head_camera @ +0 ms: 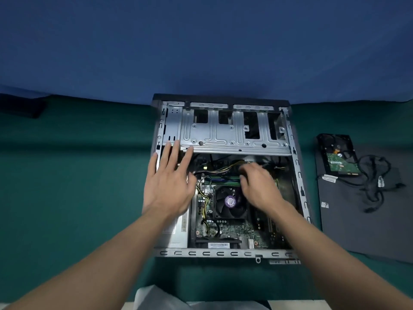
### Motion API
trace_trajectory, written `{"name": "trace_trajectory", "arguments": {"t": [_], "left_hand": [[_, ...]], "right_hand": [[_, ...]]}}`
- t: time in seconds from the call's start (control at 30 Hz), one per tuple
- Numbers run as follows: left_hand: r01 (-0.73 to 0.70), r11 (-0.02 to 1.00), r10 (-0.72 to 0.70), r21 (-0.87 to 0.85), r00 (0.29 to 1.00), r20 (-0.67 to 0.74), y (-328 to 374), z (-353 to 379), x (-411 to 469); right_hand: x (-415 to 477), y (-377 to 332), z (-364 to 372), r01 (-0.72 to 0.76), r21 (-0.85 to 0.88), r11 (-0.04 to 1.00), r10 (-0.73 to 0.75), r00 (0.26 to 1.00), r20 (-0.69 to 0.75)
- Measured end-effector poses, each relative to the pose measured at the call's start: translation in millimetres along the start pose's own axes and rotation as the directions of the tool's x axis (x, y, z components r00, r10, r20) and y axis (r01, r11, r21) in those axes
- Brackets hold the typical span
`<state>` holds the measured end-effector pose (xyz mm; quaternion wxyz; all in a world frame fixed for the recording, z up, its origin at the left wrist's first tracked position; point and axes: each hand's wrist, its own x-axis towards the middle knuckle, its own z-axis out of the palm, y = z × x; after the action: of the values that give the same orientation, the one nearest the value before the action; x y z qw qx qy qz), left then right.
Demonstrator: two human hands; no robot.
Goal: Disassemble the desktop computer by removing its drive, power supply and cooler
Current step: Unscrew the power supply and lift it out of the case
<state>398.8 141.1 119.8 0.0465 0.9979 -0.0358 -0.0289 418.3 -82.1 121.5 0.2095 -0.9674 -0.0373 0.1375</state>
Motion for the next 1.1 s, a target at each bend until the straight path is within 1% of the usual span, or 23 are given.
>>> {"name": "trace_trajectory", "arguments": {"t": [0.07, 0.13, 0.2, 0.27, 0.33, 0.43, 0.5, 0.6, 0.73, 0.83, 0.9, 0.93, 1.03, 1.1], "left_hand": [[0.002, 1.000, -0.003, 0.009, 1.000, 0.012, -0.1, 0.2, 1.1], [0.007, 1.000, -0.007, 0.018, 1.000, 0.011, -0.2, 0.1, 1.8], [0.010, 1.000, -0.010, 0.017, 1.000, 0.008, -0.1, 0.1, 1.9], [0.014, 1.000, -0.014, 0.010, 1.000, 0.003, 0.0, -0.2, 1.8], [0.016, 1.000, -0.016, 0.007, 1.000, -0.003, -0.1, -0.5, 2.2], [0.015, 1.000, -0.015, 0.010, 1.000, -0.011, -0.2, -0.4, 2.3], [0.017, 1.000, -0.017, 0.003, 1.000, -0.013, -0.1, -0.2, 2.7], [0.019, 1.000, -0.019, -0.005, 1.000, -0.019, -0.3, 0.1, 2.3], [0.022, 1.000, -0.023, -0.015, 0.999, -0.025, -0.2, -0.3, 0.9], [0.023, 1.000, -0.023, -0.016, 1.000, -0.016, -0.1, 0.1, 0.8], [0.023, 1.000, -0.023, -0.018, 1.000, -0.012, 0.2, 0.2, 1.0], [0.022, 1.000, -0.022, -0.023, 1.000, -0.014, 0.3, 0.6, 1.2], [0.027, 0.999, -0.028, -0.046, 0.999, -0.028, -0.2, 1.0, 1.4], [0.030, 0.999, -0.032, -0.044, 0.999, -0.032, 0.4, 1.3, 0.7]], "right_hand": [[18.5, 6.7, 4.7, -0.014, -0.113, 0.993, 0.016, 1.000, 0.015], [34.4, 11.4, 9.3, -0.053, -0.218, 0.975, 0.065, 0.997, 0.050], [46.4, 13.8, 13.4, -0.061, -0.310, 0.949, 0.104, 0.987, 0.123], [56.3, 15.0, 18.4, -0.038, -0.359, 0.933, 0.113, 0.975, 0.189], [65.5, 15.0, 22.3, -0.034, -0.370, 0.928, 0.109, 0.977, 0.182], [76.0, 16.7, 25.2, -0.027, -0.360, 0.933, 0.074, 0.990, 0.118], [78.9, 18.0, 25.4, -0.006, -0.370, 0.929, 0.054, 0.991, 0.121], [80.7, 20.0, 27.4, 0.064, -0.419, 0.906, 0.005, 0.987, 0.162], [80.8, 24.6, 31.3, 0.026, -0.386, 0.922, 0.083, 0.961, 0.264], [87.2, 32.7, 25.3, 0.099, -0.384, 0.918, 0.048, 0.933, 0.356], [93.0, 35.6, 17.6, 0.122, -0.410, 0.904, 0.059, 0.914, 0.402], [94.5, 36.1, 14.9, 0.147, -0.420, 0.896, 0.038, 0.915, 0.402], [89.9, 36.6, 19.5, 0.268, -0.456, 0.849, -0.113, 0.934, 0.338], [85.8, 38.9, 23.6, 0.283, -0.486, 0.827, -0.146, 0.942, 0.302]]}}
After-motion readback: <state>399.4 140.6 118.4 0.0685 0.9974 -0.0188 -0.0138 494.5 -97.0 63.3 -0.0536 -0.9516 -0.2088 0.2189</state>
